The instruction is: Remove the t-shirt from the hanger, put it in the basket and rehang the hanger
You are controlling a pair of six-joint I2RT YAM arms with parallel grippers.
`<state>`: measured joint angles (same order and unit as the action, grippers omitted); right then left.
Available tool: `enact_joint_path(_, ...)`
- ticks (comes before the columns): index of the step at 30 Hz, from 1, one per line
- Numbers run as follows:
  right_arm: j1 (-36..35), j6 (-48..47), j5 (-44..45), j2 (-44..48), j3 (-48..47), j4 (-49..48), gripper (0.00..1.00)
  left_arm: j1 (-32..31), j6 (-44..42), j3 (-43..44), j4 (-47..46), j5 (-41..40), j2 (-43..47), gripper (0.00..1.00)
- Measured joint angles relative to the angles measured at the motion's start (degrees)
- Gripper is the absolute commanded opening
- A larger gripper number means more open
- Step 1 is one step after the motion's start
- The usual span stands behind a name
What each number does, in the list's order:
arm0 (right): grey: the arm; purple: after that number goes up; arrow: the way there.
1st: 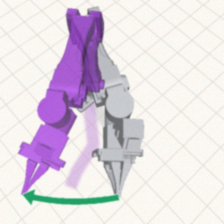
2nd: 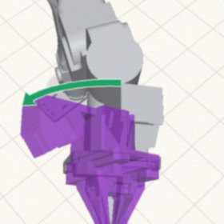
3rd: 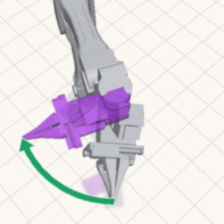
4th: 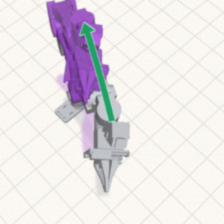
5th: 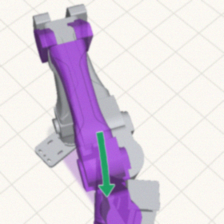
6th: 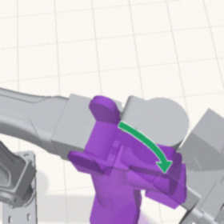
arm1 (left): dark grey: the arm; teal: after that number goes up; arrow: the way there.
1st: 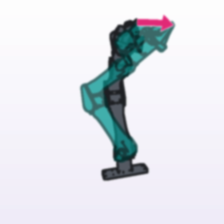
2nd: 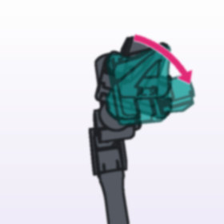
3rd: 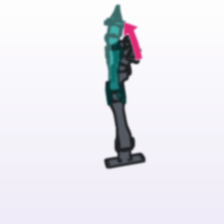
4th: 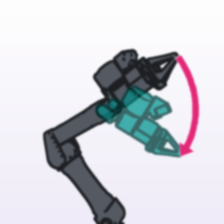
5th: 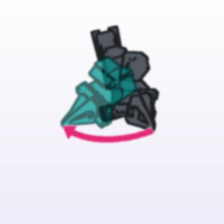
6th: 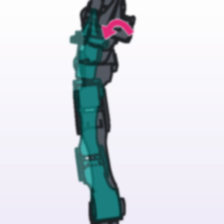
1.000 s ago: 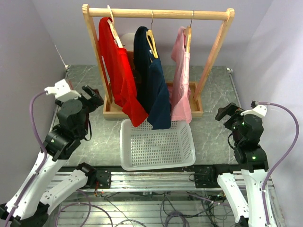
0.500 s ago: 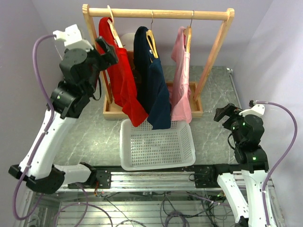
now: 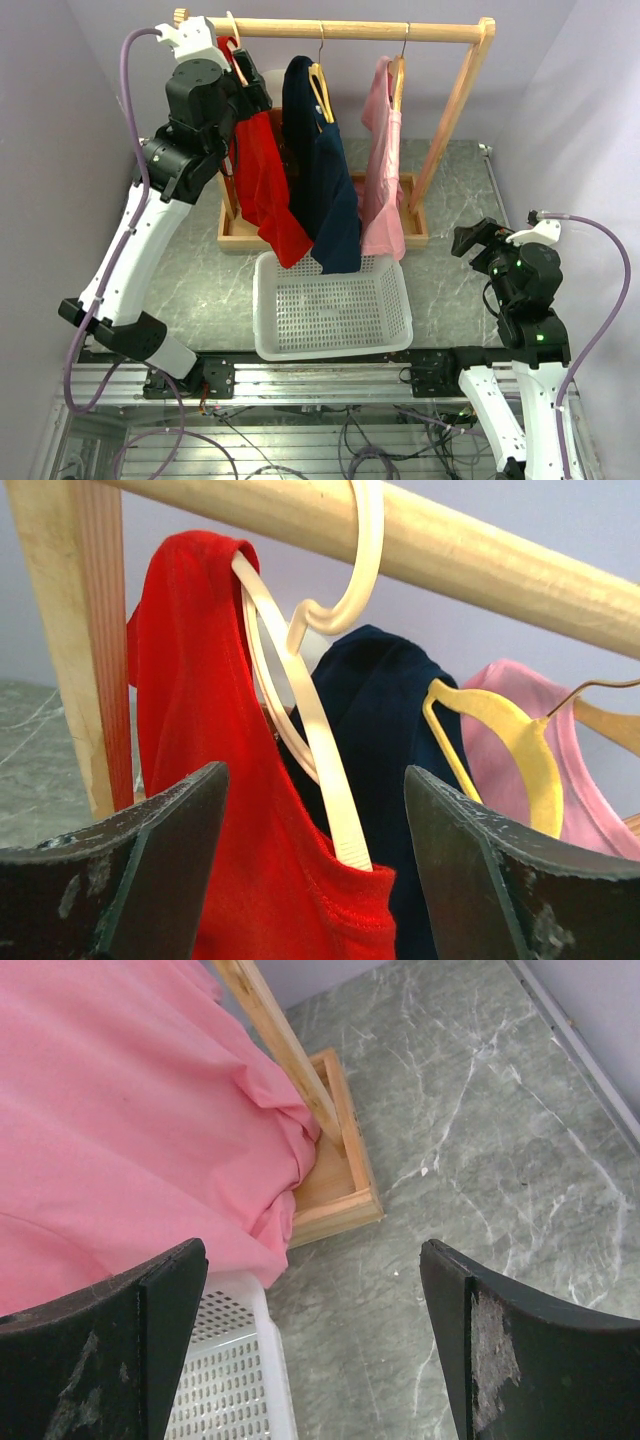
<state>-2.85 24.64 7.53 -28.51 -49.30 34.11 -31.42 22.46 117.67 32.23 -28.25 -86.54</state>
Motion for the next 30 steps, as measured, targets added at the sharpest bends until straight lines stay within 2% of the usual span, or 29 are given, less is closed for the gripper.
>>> enact_joint_path(14, 0.0, 0.2, -0.76, 0.04, -0.17, 0.04, 0.87, -0.15, -2.1, 4.79, 0.31, -2.95, -6.34, 0.8)
enact_joint_path(23, 0.0, 0.46, -1.49, 0.85, -0.15, 0.33, 0.87, -0.15, -3.39, 4.85, -1.4, -5.95, -8.02, 0.69)
enact_joint_path(30, 0.0, 1.25, -3.26, 0.85, 0.24, 0.46, 0.86, -0.15, -4.31, 3.98, -4.98, -7.5, -7.93, 0.68)
